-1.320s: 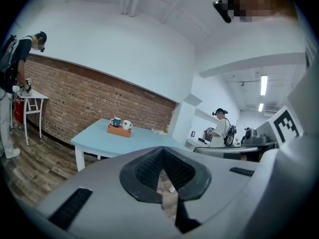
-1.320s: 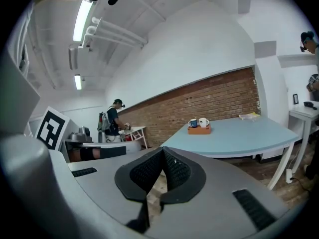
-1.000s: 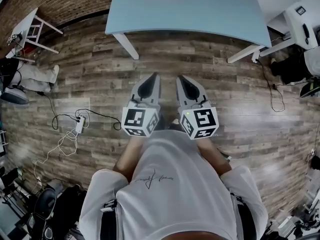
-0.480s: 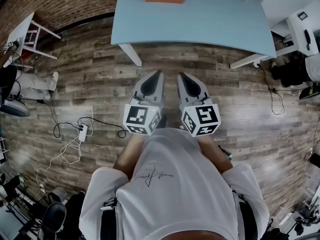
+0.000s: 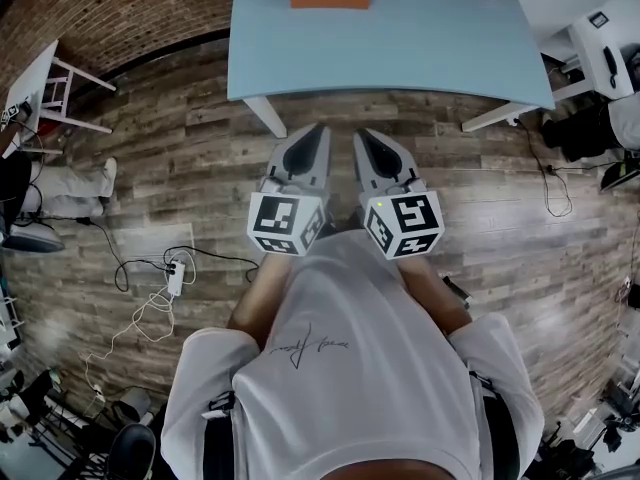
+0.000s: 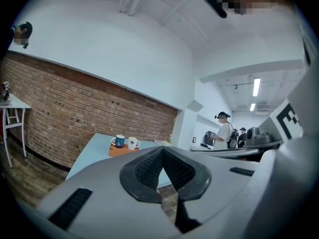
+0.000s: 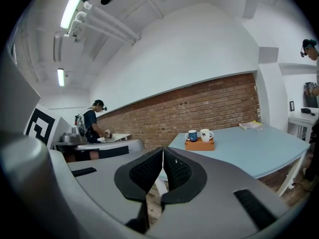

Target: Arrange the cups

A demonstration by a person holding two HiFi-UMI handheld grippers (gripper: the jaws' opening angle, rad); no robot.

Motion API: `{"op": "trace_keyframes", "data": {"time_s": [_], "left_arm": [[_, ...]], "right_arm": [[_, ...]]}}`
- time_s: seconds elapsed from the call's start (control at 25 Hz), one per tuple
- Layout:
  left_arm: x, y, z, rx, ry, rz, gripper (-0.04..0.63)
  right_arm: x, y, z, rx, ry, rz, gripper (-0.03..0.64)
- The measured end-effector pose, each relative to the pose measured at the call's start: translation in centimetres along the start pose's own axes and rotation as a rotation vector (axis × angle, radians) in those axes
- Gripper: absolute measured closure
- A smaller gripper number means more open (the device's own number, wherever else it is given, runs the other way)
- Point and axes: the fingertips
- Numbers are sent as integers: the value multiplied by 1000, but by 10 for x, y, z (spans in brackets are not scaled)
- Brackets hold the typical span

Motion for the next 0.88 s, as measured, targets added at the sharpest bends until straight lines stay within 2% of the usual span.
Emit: {"op": "trace_keyframes", "data": {"time_s": [0.44, 0.88], "left_arm": [[18, -23, 3, 5, 5, -4, 586], [48, -84, 6, 38, 12, 6, 586]], "right_arm": [[-6, -32, 9, -12, -7, -2, 595], [-45, -86, 21, 0, -26, -13, 595]]}}
Point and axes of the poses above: the fingertips, and each gripper's own axes: y backward along the fingers, x to its left, z out of its top, and after that the axes turned 1 degree about -y, right-handed
